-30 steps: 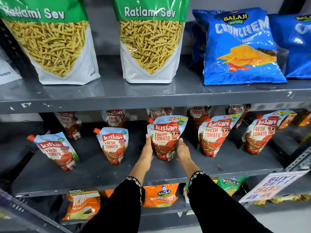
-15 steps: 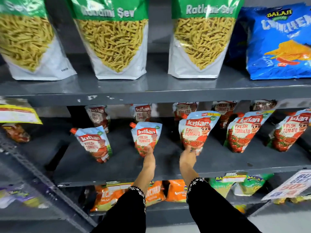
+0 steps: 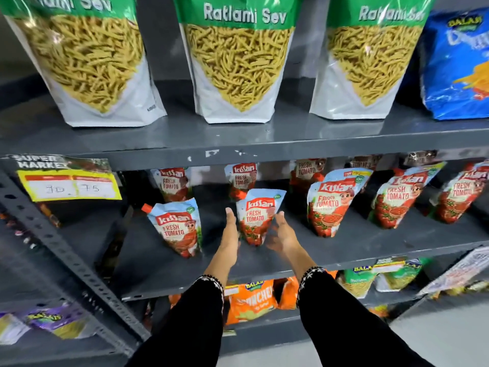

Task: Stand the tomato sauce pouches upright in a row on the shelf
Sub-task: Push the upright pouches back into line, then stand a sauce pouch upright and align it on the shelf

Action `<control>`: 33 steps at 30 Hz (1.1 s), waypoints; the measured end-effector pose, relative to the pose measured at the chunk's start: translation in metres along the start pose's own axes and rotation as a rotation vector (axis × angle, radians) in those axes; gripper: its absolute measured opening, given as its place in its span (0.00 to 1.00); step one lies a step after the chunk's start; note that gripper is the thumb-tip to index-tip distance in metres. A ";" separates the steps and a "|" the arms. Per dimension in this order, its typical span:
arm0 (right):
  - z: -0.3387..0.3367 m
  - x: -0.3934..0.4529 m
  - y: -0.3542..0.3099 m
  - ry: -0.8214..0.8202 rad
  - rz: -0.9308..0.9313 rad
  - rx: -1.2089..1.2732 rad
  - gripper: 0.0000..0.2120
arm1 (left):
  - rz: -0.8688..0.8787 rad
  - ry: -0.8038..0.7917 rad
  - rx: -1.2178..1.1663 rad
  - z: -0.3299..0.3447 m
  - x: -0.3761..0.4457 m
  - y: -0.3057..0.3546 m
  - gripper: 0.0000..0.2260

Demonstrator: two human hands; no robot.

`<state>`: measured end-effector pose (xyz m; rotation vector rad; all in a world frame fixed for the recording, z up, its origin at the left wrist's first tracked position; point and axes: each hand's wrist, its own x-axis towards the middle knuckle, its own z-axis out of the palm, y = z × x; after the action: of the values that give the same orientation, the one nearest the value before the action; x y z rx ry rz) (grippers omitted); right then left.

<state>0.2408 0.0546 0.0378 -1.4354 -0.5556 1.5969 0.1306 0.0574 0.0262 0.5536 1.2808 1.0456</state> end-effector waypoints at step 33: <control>0.106 0.015 0.070 -0.084 0.057 -0.269 0.30 | 0.047 0.406 -0.096 -0.117 -0.013 -0.021 0.32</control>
<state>0.1192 0.0560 -0.0031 -1.5974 -0.8100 1.6815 0.0271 0.0129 -0.0146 0.3068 1.5656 1.2955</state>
